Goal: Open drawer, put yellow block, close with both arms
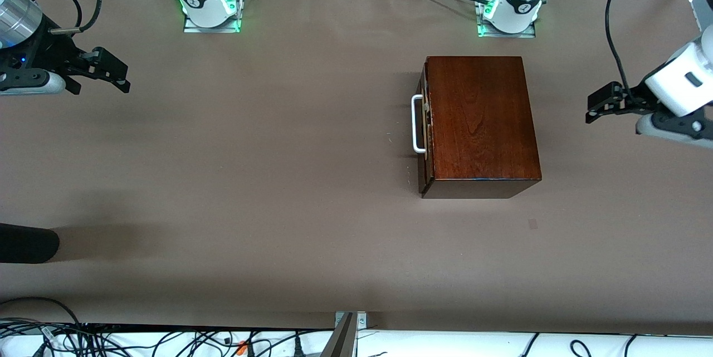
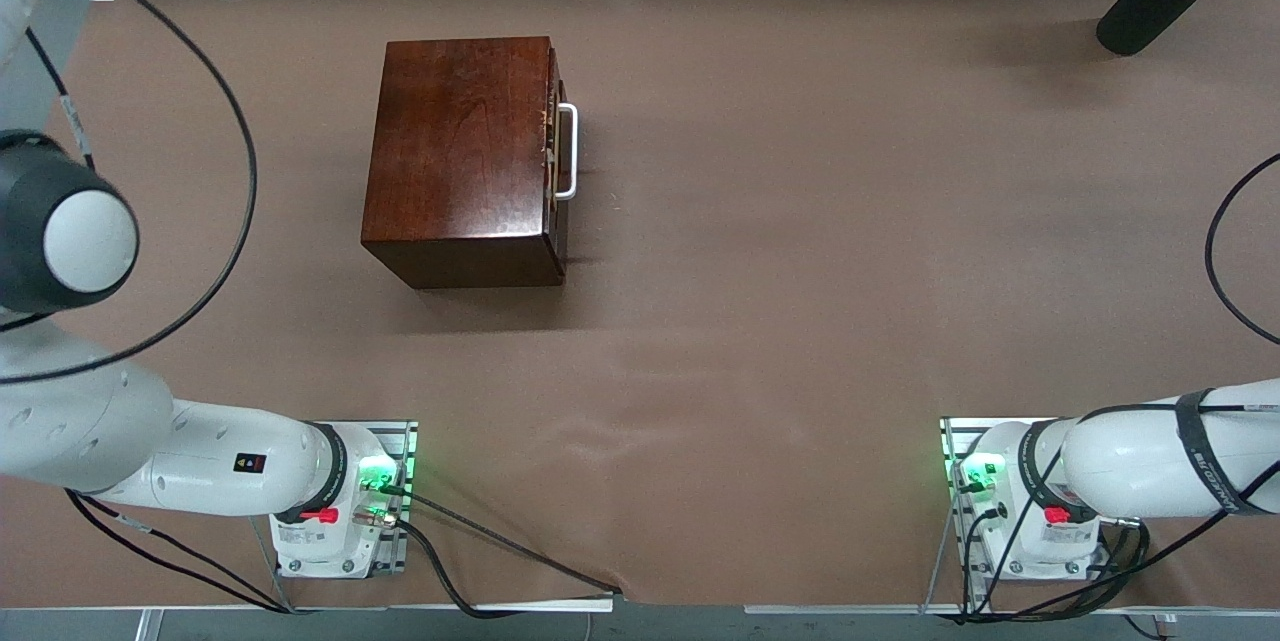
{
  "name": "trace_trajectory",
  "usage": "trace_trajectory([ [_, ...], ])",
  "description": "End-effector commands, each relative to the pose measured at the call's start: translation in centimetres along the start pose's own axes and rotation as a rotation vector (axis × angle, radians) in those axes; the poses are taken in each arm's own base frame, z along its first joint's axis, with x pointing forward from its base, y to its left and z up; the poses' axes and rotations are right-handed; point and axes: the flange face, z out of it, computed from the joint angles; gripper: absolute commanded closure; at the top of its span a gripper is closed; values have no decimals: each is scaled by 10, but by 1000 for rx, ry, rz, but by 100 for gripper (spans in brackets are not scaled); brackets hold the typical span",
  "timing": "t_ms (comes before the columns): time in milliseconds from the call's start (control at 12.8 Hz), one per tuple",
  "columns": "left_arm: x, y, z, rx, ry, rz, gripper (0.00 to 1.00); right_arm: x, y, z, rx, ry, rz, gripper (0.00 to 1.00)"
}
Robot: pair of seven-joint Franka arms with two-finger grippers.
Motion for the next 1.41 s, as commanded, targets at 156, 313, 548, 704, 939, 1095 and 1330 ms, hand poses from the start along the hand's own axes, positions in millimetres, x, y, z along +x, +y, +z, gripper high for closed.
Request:
trace_trajectory([
  [156,-31,-3,-1,4,10,-139,0,-1,0,-5,-7,7,12,0],
  [313,-31,4,-1,4,5,-130,0,-1,0,-5,-7,7,12,0],
  [548,-34,9,-4,4,5,-126,0,-1,0,-5,-7,7,12,0],
  [704,-39,12,-6,3,-14,-125,0,-1,0,-5,-7,7,12,0],
  [939,-42,18,-6,3,-16,-119,0,-1,0,-5,-7,7,12,0],
  [1095,-50,19,-6,4,-20,-121,0,-1,0,-5,-7,7,12,0],
  [1330,-50,17,-6,3,-25,-123,0,-1,0,-5,-7,7,12,0],
])
